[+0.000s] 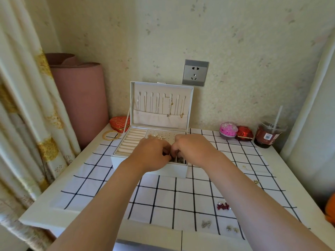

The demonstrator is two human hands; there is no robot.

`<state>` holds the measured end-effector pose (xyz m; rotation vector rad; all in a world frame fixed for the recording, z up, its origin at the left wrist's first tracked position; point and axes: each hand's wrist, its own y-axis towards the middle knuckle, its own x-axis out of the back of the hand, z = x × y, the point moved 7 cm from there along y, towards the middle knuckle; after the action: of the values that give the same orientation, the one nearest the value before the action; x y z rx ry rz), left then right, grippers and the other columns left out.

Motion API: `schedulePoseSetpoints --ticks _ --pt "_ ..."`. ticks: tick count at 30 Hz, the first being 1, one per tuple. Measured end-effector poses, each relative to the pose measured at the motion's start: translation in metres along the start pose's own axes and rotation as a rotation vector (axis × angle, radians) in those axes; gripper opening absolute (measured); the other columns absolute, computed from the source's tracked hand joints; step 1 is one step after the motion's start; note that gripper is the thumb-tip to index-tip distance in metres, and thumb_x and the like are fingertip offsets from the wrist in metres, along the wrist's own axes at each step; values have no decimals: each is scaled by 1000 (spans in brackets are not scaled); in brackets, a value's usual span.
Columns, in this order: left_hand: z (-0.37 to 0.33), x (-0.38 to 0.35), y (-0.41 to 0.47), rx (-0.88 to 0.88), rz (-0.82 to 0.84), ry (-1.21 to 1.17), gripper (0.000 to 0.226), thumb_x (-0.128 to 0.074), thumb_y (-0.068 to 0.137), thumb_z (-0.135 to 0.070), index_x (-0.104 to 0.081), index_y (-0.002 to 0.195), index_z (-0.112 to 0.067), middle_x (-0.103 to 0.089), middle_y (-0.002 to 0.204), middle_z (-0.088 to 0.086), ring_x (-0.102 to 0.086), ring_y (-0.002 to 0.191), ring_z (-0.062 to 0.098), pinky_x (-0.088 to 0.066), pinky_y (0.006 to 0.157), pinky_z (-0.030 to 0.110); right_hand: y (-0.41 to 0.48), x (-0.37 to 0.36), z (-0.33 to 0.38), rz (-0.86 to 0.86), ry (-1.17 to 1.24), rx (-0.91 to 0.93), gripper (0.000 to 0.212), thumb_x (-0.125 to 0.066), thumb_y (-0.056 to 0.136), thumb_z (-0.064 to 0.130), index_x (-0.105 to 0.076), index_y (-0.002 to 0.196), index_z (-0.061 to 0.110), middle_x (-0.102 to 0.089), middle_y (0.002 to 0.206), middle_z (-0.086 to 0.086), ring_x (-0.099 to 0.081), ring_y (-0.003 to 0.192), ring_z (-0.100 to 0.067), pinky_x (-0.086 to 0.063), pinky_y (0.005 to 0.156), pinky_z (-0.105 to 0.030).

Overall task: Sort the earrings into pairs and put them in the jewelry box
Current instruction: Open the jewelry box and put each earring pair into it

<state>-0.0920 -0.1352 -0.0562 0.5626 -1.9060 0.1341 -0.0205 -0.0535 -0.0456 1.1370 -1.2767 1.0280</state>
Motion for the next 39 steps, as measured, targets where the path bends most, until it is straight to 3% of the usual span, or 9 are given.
schedulePoseSetpoints --ticks 4,9,13,18,22,27,33,39 --pt "1 0 -2 2 5 -30 20 -65 86 -30 -74 104 -32 -74 97 -13 -64 93 6 -47 95 32 3 -2 -5 31 29 7 20 -66 85 13 -73 97 28 -54 87 6 -56 80 -19 -28 57 -28" --pt "4 -3 0 23 10 -41 21 -65 83 -29 -72 103 -32 -73 97 -13 -64 94 9 -48 92 31 3 -3 -6 3 69 2 25 -64 89 12 -73 100 32 -55 92 7 -59 88 -20 -44 68 -32" --pt "1 -1 2 40 -22 -7 28 -63 85 -31 -69 113 -32 -69 105 -11 -59 100 14 -49 91 35 -6 0 -19 -104 166 -81 19 -65 91 18 -73 96 35 -51 93 13 -59 92 -14 -35 67 -27" --pt "-9 5 3 72 -98 35 29 -58 89 -28 -66 116 -32 -63 111 -11 -52 109 14 -43 96 33 -16 -5 -24 -117 225 -111 26 -57 95 18 -74 102 36 -56 103 6 -58 92 -17 -37 68 -29" --pt "-24 5 4 65 -128 9 26 -58 91 -27 -67 116 -31 -63 114 -9 -53 111 15 -44 98 35 -28 2 -38 -185 357 -155 24 -60 94 20 -72 108 37 -59 105 7 -59 95 -15 -49 79 -34" --pt "-61 -7 12 -37 -125 -18 24 -56 94 -28 -68 114 -30 -64 115 -8 -52 112 15 -43 97 34 -67 -1 -92 -218 463 -329 20 -64 93 26 -70 107 39 -62 101 14 -61 97 -11 -52 88 -37" --pt "-114 -51 31 -164 -30 18 27 -55 94 -29 -66 119 -30 -65 117 -9 -56 111 13 -46 94 31 -121 -23 -150 -108 347 -504 27 -61 96 21 -68 118 35 -63 110 13 -59 102 -10 -49 87 -30" --pt "-137 -103 50 -154 132 85 35 -51 97 -28 -59 131 -32 -59 132 -8 -53 123 16 -47 99 38 -137 -43 -172 -1 294 -550 30 -62 95 23 -68 123 33 -67 114 11 -61 107 -12 -50 89 -31"
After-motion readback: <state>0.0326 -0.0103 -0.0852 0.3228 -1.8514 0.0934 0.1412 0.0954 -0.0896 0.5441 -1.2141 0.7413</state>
